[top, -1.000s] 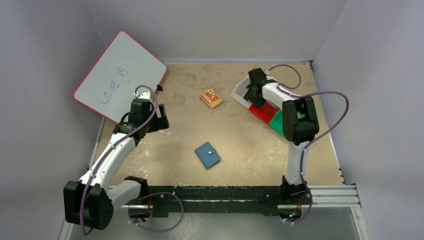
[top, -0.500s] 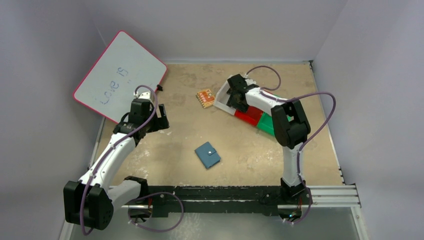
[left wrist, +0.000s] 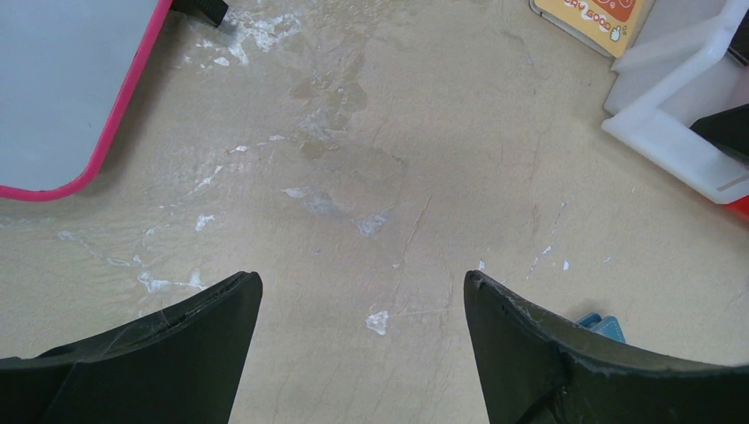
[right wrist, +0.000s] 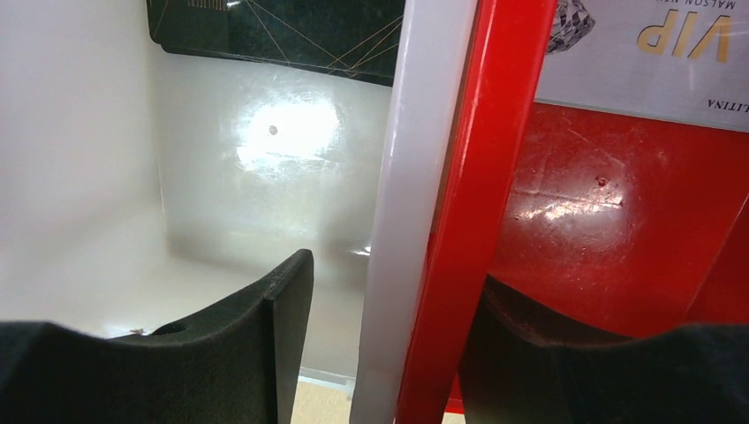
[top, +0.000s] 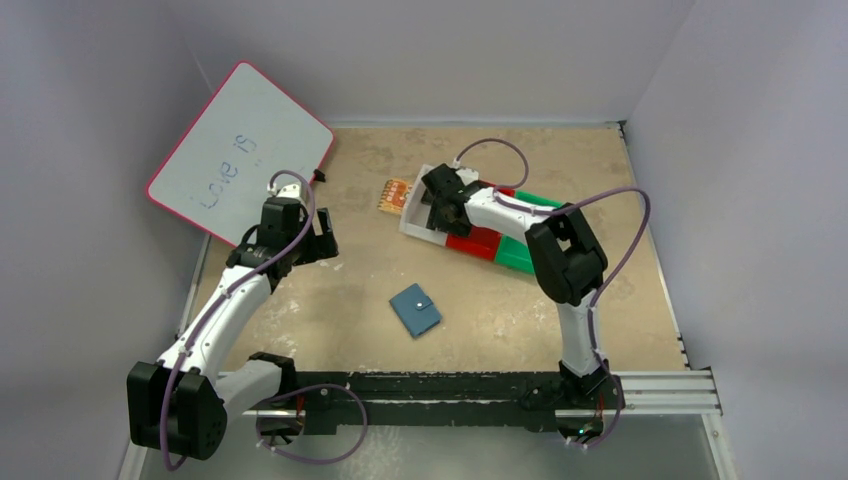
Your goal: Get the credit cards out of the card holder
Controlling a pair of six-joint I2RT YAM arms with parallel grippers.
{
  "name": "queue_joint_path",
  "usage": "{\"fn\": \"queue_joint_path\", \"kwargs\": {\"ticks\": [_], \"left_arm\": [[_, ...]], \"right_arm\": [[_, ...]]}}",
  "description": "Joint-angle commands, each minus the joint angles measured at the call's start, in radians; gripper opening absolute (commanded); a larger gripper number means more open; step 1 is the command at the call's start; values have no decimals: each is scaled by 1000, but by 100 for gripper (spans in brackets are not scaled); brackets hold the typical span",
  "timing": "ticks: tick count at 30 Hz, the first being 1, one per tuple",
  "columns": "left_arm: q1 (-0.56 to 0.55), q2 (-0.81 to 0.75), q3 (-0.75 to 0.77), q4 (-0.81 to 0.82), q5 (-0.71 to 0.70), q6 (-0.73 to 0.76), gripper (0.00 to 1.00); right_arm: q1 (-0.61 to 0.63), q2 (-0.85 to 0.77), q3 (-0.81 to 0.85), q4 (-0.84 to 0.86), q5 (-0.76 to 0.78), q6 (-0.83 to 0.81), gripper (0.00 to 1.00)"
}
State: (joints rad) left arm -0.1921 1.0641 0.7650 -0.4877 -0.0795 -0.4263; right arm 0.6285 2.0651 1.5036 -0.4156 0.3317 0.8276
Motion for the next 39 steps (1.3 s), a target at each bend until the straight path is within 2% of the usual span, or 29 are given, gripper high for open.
{"fn": "queue_joint_path", "kwargs": {"ticks": [1,10,18,24,32,36,39], "left_arm": [[3,-6,29,23,-10,9,85],[3,-4,29,24,-8,9,85],[2,-5,29,22,-11,9,85],[3,-1,29,22,-9,9,85],[3,-1,27,23,-8,9,85],[2,-1,28,24,-7,9,85],[3,2,28,24,-7,9,85]], "right_arm": [[60,-9,2,-34,13,-29,59],[150,2,5,-15,37,-117,59],[160,-17,13,-21,57,-168,61],[160,-83,28,-40,64,-194,74],[160,-206,26,-36,63,-245,82],[167,-317,-63,-8,57,-226,92],[177,-419,-194,54,1,-214,95]]}}
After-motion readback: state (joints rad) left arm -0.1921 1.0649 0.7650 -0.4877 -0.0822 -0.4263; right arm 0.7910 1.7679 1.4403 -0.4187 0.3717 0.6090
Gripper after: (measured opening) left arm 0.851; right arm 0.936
